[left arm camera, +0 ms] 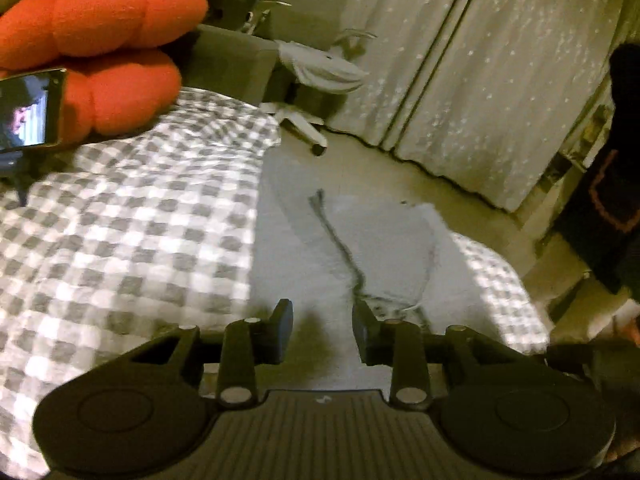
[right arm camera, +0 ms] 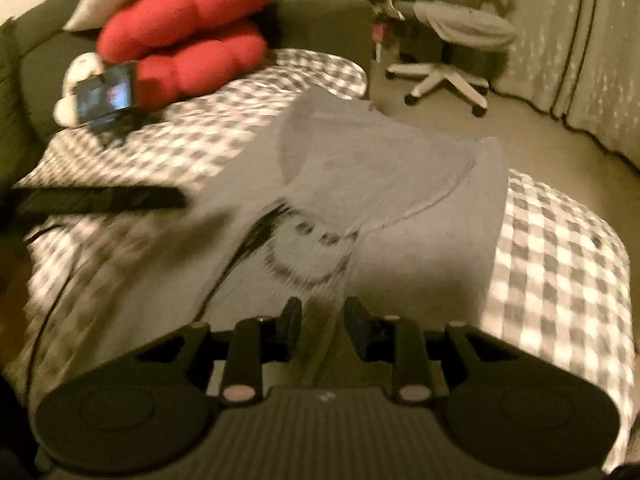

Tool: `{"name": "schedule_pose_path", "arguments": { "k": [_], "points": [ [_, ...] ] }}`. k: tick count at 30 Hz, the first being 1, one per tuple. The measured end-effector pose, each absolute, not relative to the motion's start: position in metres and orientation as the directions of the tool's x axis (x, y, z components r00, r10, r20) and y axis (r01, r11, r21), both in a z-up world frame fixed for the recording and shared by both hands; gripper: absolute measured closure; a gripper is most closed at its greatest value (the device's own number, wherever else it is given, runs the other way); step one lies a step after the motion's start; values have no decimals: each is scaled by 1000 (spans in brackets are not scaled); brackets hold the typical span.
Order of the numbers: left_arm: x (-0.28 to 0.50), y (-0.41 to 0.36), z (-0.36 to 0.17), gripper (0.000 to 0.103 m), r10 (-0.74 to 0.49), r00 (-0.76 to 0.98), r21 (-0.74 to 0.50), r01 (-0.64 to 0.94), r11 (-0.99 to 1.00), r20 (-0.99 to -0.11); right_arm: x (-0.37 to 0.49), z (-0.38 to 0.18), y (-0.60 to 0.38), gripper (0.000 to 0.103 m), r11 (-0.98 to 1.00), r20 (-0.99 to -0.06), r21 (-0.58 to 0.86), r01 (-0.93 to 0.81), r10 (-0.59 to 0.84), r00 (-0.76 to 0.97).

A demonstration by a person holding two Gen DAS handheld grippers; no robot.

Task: Fold clothes
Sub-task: 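Open the left gripper and release the folded edge, then lay the folded end flat with the right gripper and open it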

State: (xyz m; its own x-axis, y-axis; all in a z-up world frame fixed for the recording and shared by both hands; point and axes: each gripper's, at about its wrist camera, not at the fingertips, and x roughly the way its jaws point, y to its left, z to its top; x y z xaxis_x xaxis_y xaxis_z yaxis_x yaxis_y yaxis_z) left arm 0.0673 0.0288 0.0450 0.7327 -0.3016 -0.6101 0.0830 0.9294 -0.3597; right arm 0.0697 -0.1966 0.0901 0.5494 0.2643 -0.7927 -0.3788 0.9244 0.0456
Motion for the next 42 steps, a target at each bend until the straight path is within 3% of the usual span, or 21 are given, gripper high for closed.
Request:
{"name": "schedule_pose_path", "arguments": {
  "k": [9, 12, 20, 26, 31, 42],
  "points": [
    [71, 41, 27, 70, -275, 713, -323, 71, 944, -645, 127, 63, -189, 79, 918, -769, -13, -395, 244, 591],
    [73, 43, 29, 70, -276, 720, -326, 73, 943, -636, 132, 63, -181, 92, 912, -756, -55, -407, 228, 614],
    [76, 41, 32, 70, -282, 725, -325, 84, 942, -628, 142, 65, -195, 94, 943, -706, 93, -320, 289, 646],
    [75, 40, 33, 70, -284, 724, -317, 94, 944, -629, 142, 64, -199, 91, 954, -708, 135, -267, 282, 648],
    [73, 37, 32, 70, -291, 716, -318, 101, 943, -635, 131, 68, -204, 71, 950, -728, 159, -269, 297, 618],
    [60, 34, 31, 70, -275, 709, -295, 98, 950, -649, 71, 74, -205, 71, 934, -770, 145, -327, 315, 556]
  ]
}}
